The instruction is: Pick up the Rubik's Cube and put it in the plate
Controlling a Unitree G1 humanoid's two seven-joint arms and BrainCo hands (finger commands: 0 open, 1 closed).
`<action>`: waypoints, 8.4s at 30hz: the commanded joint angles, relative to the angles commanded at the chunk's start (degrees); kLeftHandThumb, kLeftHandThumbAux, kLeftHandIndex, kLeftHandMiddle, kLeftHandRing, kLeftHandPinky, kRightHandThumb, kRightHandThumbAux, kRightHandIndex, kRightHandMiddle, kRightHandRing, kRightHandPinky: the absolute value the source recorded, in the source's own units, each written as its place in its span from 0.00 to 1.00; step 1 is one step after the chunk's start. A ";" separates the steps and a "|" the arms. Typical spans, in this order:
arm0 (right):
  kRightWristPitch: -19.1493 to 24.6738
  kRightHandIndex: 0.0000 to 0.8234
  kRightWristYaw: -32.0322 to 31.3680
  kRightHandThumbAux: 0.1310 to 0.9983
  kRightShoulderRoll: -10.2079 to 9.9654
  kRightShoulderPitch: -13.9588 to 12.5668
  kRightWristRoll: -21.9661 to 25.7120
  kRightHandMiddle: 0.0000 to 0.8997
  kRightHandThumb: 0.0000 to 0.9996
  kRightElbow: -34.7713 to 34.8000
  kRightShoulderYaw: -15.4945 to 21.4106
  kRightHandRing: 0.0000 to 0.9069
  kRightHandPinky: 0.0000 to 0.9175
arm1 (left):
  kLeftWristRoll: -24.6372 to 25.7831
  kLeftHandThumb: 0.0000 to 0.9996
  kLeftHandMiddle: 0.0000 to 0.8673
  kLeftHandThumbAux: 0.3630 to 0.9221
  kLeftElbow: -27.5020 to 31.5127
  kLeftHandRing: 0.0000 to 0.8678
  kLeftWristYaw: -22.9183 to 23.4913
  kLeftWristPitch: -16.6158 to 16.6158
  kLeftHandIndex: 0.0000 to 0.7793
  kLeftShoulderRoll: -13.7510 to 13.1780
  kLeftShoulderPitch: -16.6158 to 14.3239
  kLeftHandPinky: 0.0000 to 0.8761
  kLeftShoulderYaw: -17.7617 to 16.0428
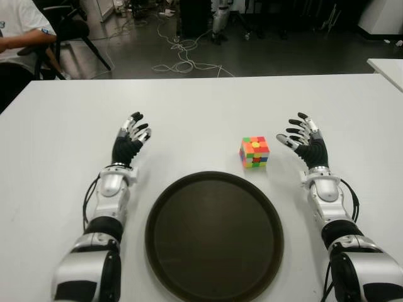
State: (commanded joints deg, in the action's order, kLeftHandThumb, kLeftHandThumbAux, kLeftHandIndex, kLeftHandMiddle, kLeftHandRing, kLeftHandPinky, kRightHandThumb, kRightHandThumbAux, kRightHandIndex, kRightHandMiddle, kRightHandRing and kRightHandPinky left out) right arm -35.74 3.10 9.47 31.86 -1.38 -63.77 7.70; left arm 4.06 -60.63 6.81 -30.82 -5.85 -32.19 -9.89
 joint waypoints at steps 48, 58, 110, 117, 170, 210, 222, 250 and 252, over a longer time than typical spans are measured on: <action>-5.75 0.07 8.98 0.71 3.67 -1.69 -10.39 0.15 0.03 11.99 -4.37 0.14 0.12 | -0.70 0.37 0.13 0.58 0.92 0.15 -1.70 1.30 0.06 0.19 0.18 0.17 0.50; -3.83 0.02 23.88 0.69 10.77 2.11 -31.41 0.12 0.01 14.54 -13.91 0.11 0.07 | -1.42 0.34 0.14 0.55 0.95 0.15 -2.22 1.73 0.07 0.07 0.17 0.17 0.84; 16.19 0.06 -9.64 0.39 17.37 7.27 -42.38 0.07 0.00 31.18 -33.41 0.10 0.13 | -2.56 0.31 0.16 0.51 -0.33 0.17 -3.20 -1.01 0.08 -0.42 0.24 0.19 1.82; 16.44 0.06 -9.75 0.38 17.29 7.67 -42.45 0.07 0.00 30.37 -33.86 0.09 0.10 | -1.65 0.34 0.15 0.56 -0.25 0.16 -1.42 -0.84 0.07 -0.38 0.16 0.19 1.31; 18.75 0.05 -10.47 0.40 19.68 7.44 -41.20 0.07 0.00 26.21 -33.83 0.09 0.12 | -1.37 0.35 0.14 0.57 0.10 0.15 -1.86 0.10 0.07 -0.23 -0.27 0.18 1.05; 12.24 0.09 -5.60 0.41 15.51 9.03 -42.34 0.09 0.00 17.51 -39.26 0.13 0.18 | -2.52 0.32 0.15 0.54 -0.50 0.16 -3.38 0.06 0.08 -0.41 -0.45 0.18 1.81; 12.37 0.08 -5.97 0.42 15.12 8.87 -42.70 0.09 0.00 17.72 -39.58 0.13 0.18 | -2.42 0.32 0.16 0.55 -0.40 0.18 -3.16 0.06 0.09 -0.50 -0.27 0.19 1.79; 13.54 0.08 -4.30 0.43 14.42 9.22 -42.81 0.10 0.00 16.42 -39.30 0.14 0.21 | -1.92 0.36 0.15 0.59 -0.16 0.16 -1.63 0.18 0.07 -1.04 -0.13 0.18 1.52; 13.75 0.08 -3.86 0.43 14.46 9.27 -42.77 0.11 0.00 16.22 -39.16 0.15 0.22 | -1.83 0.36 0.15 0.59 -0.15 0.16 -1.45 0.19 0.07 -1.07 -0.10 0.18 1.50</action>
State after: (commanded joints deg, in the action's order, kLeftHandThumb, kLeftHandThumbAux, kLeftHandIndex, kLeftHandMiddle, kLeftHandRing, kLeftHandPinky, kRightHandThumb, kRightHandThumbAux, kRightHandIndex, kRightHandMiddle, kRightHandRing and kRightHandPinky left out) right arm -21.99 -0.76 23.93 41.14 -44.15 -47.55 -31.46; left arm 2.23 -60.78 5.35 -30.63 -6.92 -32.29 -8.39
